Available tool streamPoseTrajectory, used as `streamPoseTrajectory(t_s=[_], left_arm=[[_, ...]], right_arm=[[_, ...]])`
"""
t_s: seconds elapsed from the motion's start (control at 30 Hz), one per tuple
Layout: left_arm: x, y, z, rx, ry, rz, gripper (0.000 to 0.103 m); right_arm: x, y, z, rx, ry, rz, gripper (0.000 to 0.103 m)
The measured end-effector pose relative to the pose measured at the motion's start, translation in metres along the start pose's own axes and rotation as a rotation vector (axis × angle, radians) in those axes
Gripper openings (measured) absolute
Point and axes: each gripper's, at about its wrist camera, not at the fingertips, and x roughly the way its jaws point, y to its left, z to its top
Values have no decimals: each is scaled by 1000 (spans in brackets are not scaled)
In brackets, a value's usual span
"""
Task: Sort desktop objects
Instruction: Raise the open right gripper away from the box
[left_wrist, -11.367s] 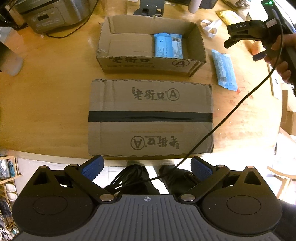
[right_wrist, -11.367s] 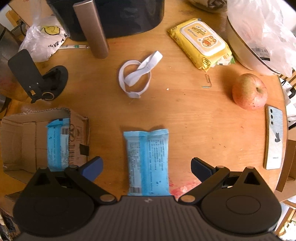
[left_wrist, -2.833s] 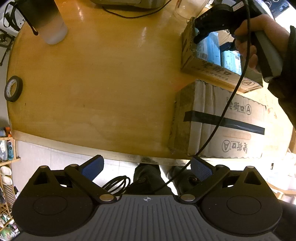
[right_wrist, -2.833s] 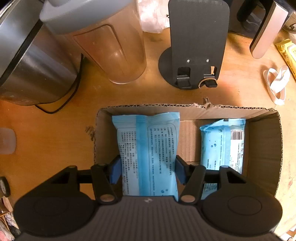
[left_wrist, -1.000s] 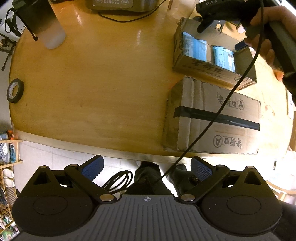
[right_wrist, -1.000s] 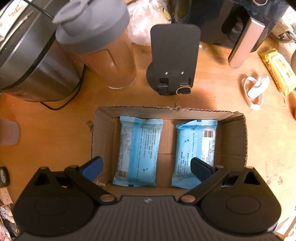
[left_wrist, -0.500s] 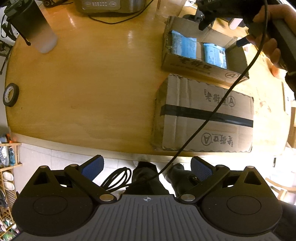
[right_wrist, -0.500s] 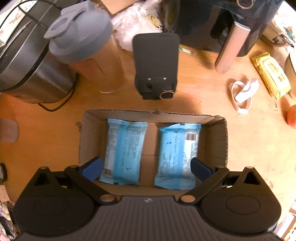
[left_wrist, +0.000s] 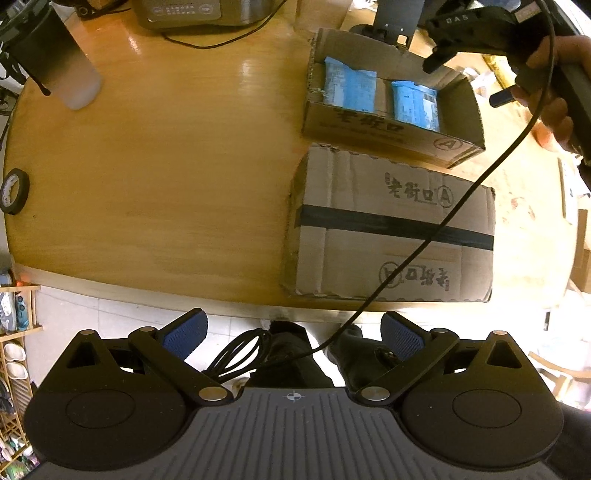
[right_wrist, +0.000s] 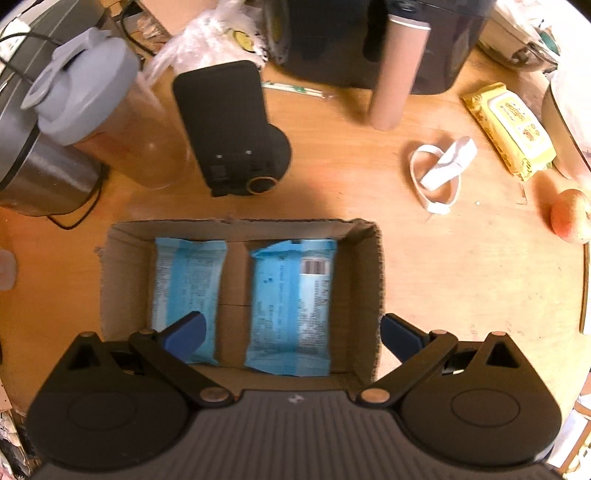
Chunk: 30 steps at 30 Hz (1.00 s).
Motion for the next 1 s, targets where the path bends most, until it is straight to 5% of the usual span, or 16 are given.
streamPoseTrajectory(t_s=[1.0], left_arm=[[4, -29, -1, 20, 8, 3, 103]], right_arm=[[11, -69, -2, 60, 22, -21, 103]])
